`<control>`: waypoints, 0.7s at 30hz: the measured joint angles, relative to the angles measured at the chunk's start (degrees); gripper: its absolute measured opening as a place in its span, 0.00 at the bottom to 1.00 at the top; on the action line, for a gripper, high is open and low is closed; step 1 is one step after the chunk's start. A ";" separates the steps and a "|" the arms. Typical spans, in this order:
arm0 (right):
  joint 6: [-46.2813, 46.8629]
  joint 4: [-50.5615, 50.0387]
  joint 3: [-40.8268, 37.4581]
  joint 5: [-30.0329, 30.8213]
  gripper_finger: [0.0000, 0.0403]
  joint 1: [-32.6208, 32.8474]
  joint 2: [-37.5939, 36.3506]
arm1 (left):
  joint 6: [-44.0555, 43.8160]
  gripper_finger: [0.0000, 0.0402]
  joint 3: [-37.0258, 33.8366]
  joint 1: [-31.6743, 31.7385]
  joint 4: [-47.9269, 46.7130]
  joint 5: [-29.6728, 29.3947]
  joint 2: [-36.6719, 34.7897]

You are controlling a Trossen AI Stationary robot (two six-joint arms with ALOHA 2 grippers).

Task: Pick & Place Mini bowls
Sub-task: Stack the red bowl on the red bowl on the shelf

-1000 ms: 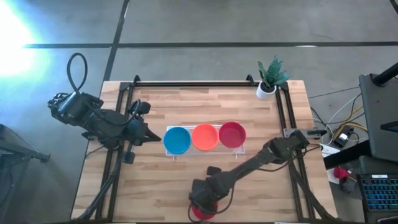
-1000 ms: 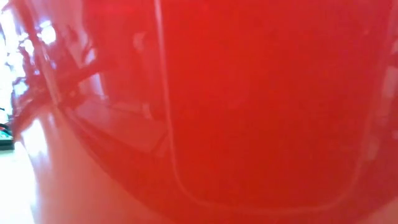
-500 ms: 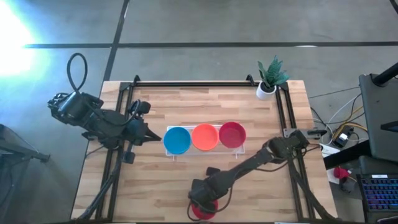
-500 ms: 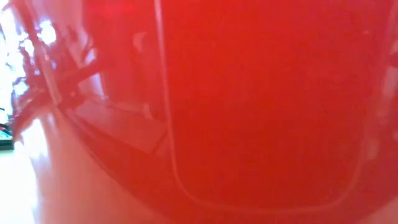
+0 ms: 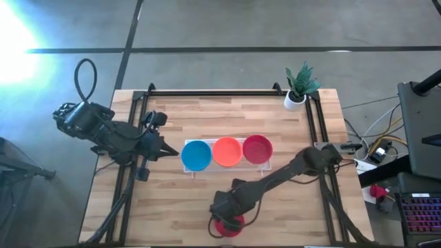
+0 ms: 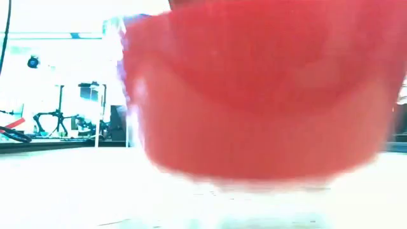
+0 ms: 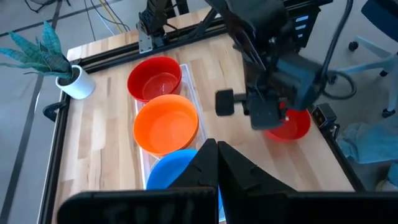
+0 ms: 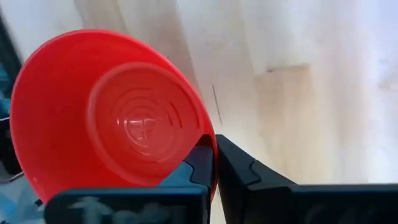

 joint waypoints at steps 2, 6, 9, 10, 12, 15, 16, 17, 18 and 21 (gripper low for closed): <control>0.47 -2.01 0.65 0.10 0.02 -0.02 -1.83 | 0.04 0.00 0.00 0.00 -0.06 0.00 -0.02; 1.80 -4.92 1.33 0.23 0.02 0.02 -6.50 | 0.57 0.00 0.00 0.00 -0.69 0.00 -0.02; 2.73 -6.64 1.33 0.22 0.02 0.06 -10.58 | 0.61 0.00 0.00 0.00 -1.14 -0.02 -0.02; 3.12 -7.40 1.33 0.21 0.02 0.05 -12.09 | 0.61 0.00 0.00 0.00 -1.14 -0.02 -0.02; 3.60 -8.43 1.33 0.41 0.02 0.00 -15.50 | 0.63 0.00 0.00 0.00 -1.11 -0.02 0.00; 5.21 -11.20 1.33 3.67 0.02 -0.06 -20.78 | 0.63 0.00 0.00 0.00 -1.07 -0.08 0.00; 6.60 -12.44 1.33 5.25 0.02 -0.14 -22.45 | 0.66 0.00 0.00 0.01 -1.07 -0.09 -0.01; 8.08 -13.97 1.33 6.68 0.02 -0.28 -24.25 | 0.66 0.00 0.00 0.00 -1.05 -0.15 0.00; 9.71 -15.56 1.33 8.18 0.02 -0.49 -25.68 | 0.64 0.00 0.00 0.00 -1.05 -0.29 0.00; 14.96 -20.97 1.33 12.62 0.02 -1.31 -30.36 | 0.65 0.00 0.00 0.00 -0.92 -0.87 0.00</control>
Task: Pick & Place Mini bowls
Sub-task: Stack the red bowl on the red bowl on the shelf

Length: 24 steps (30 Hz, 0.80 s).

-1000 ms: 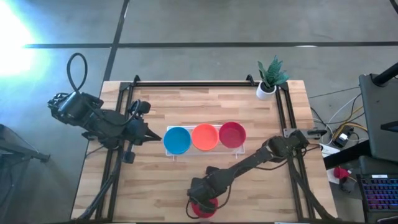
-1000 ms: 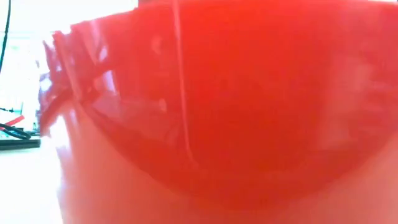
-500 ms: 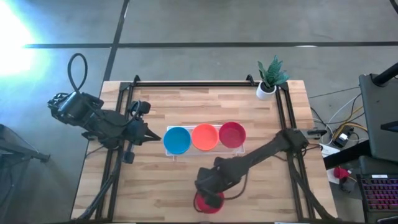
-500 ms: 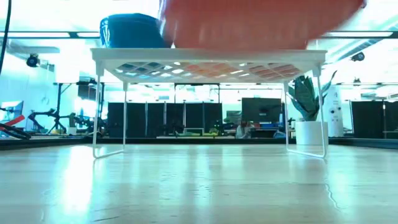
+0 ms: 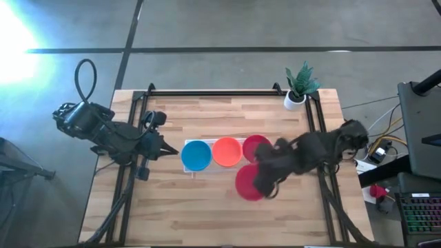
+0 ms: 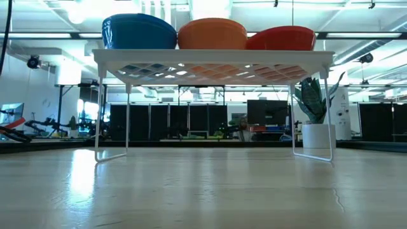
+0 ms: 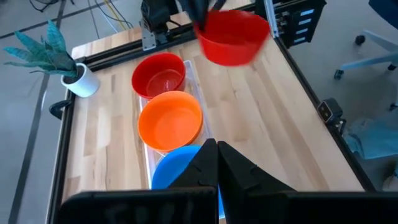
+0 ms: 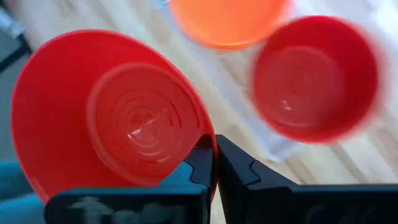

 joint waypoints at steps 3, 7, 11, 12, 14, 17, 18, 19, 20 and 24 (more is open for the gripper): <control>2.98 -3.27 -0.33 2.30 0.02 -1.46 -3.47 | 0.00 0.00 0.00 0.00 0.04 -0.75 0.00; 1.71 -2.93 -1.33 4.09 0.02 -4.41 -6.59 | -0.02 0.00 0.00 0.02 0.41 -1.01 0.00; 0.30 -2.94 -2.04 5.35 0.02 -9.08 -8.38 | -0.10 0.00 0.00 0.02 0.52 -0.99 -0.01; -0.63 -2.88 -2.19 5.31 0.02 -10.43 -8.62 | -0.11 0.00 0.00 0.02 0.54 -0.99 -0.01; -3.11 -2.95 -2.46 4.74 0.02 -13.23 -8.75 | -0.16 0.00 0.00 0.02 0.54 -1.01 -0.01; -8.08 -2.91 -2.68 2.64 0.02 -17.18 -8.77 | -0.36 0.00 0.00 0.02 0.52 -1.01 -0.01; -9.52 -2.91 -2.71 1.75 0.02 -18.39 -8.75 | -0.59 0.00 0.00 0.02 0.52 -1.01 0.00; -10.93 -2.86 -2.88 0.74 0.02 -19.48 -8.75 | -0.79 0.00 0.00 0.02 0.52 -1.01 0.00; -12.34 -2.89 -3.21 -0.41 0.02 -20.57 -8.75 | -0.96 0.00 0.00 0.02 0.52 -1.01 0.00; -15.57 -2.91 -6.11 -3.80 0.02 -23.53 -8.76 | -1.13 0.00 0.00 0.02 0.52 -1.01 -0.01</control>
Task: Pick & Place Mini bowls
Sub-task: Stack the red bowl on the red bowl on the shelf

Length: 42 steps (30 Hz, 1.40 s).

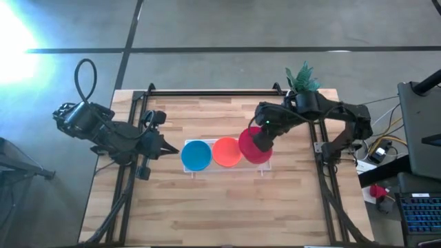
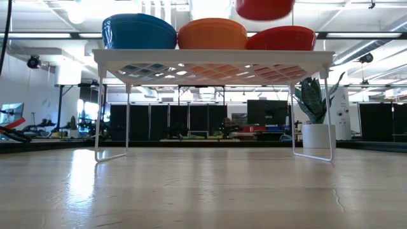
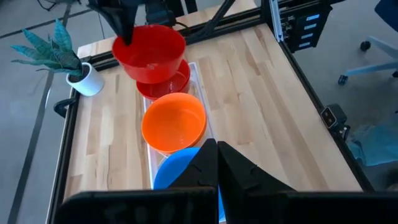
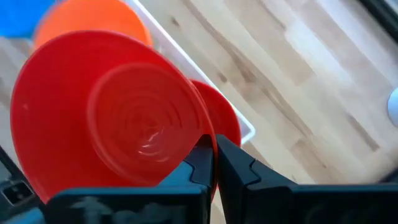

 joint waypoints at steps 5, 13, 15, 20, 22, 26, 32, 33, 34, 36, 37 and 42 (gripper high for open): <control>-1.72 -0.01 -5.44 -1.48 0.02 -1.23 -0.74 | 0.00 0.00 0.00 0.00 0.00 0.00 0.00; -1.51 -0.02 -12.58 -1.54 0.02 -1.26 -1.99 | 0.22 0.00 0.00 0.00 0.00 -0.04 0.00; -1.65 0.03 -12.99 -1.53 0.02 -1.28 -2.00 | 0.38 0.00 -0.01 0.00 0.00 -0.04 0.01; -1.80 0.67 -13.02 -1.53 0.02 -1.21 -2.02 | 0.76 0.00 0.00 0.00 0.00 -0.04 -0.01; -1.99 0.89 -12.96 -1.51 0.02 -1.21 -2.00 | 0.78 0.00 0.00 0.00 -0.01 -0.04 -0.01; -3.12 1.14 -12.95 -1.66 0.02 -1.21 -2.01 | 0.76 0.00 0.00 0.00 0.00 -0.04 -0.02; -3.93 4.32 -12.95 -4.61 0.13 -1.07 -2.00 | 0.76 0.00 0.00 0.00 -0.02 -0.04 -0.02; -5.12 4.97 -12.95 -4.61 0.16 -1.06 -2.00 | 0.76 0.00 0.00 0.00 -0.02 -0.04 -0.02; -6.35 5.70 -12.95 -4.54 0.18 -1.06 -2.00 | 0.76 0.00 0.00 0.00 -0.02 -0.04 -0.02; -7.62 6.28 -12.68 -4.42 0.23 -1.08 -2.00 | 0.74 0.00 0.00 0.00 -0.02 -0.07 -0.02; -8.29 6.28 -12.22 -4.34 0.25 -1.09 -1.97 | 0.74 0.00 0.00 0.00 -0.02 -0.04 -0.02; -11.65 6.25 -8.16 -4.35 0.32 -1.10 -2.00 | 0.74 0.00 0.00 0.03 -0.04 -0.07 -0.02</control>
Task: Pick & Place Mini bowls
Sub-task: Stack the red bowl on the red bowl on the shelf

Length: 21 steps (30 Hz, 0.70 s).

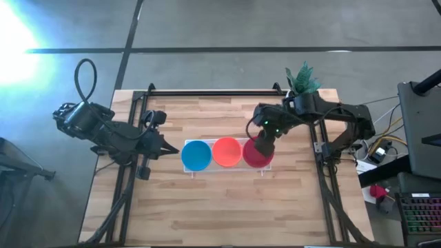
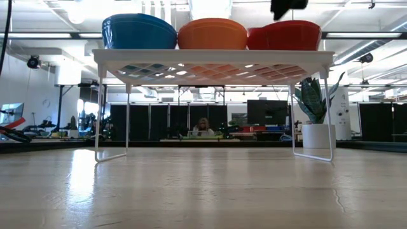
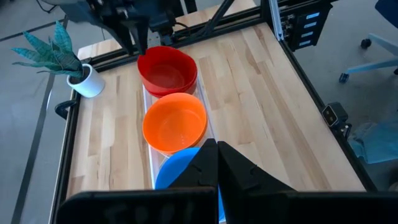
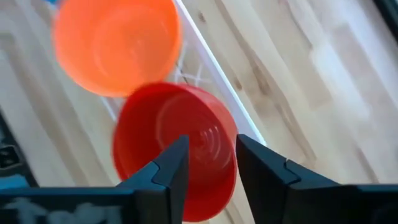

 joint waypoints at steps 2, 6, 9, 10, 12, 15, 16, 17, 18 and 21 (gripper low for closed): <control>-1.10 -0.21 2.69 -0.02 0.33 0.00 0.02 | 0.00 0.00 -0.01 -0.01 0.00 -0.05 0.00; -3.01 -0.25 8.28 -0.04 0.32 0.00 -0.02 | -0.02 0.00 0.00 -0.01 0.00 -3.01 0.00; -6.34 -0.31 10.77 0.04 0.28 0.00 -0.02 | -0.05 0.00 0.00 -0.01 0.00 -4.03 0.00; -6.76 -0.28 11.02 0.04 0.27 0.00 -0.04 | -0.07 0.00 0.00 -0.01 0.00 -4.04 0.00; -7.81 -0.14 10.80 0.50 0.25 0.00 -0.02 | -0.14 0.00 0.00 -0.01 -0.01 -4.04 0.00; -9.58 -0.25 8.82 3.01 0.18 0.02 0.32 | -0.33 0.00 -0.01 -0.01 0.00 -4.04 0.00; -10.67 -0.01 7.95 3.06 0.14 0.02 0.40 | -0.33 0.00 -0.01 -0.01 0.00 -4.04 0.00; -11.59 0.21 7.15 3.06 0.10 0.02 0.55 | -0.33 0.00 0.00 -0.01 0.00 -4.05 0.00; -12.05 0.35 6.42 3.05 0.06 0.02 0.59 | -0.33 0.00 0.00 -0.01 0.00 -4.13 0.00; -12.22 0.83 3.83 2.97 0.03 0.02 0.57 | -0.33 0.00 0.00 0.02 0.00 -4.42 0.00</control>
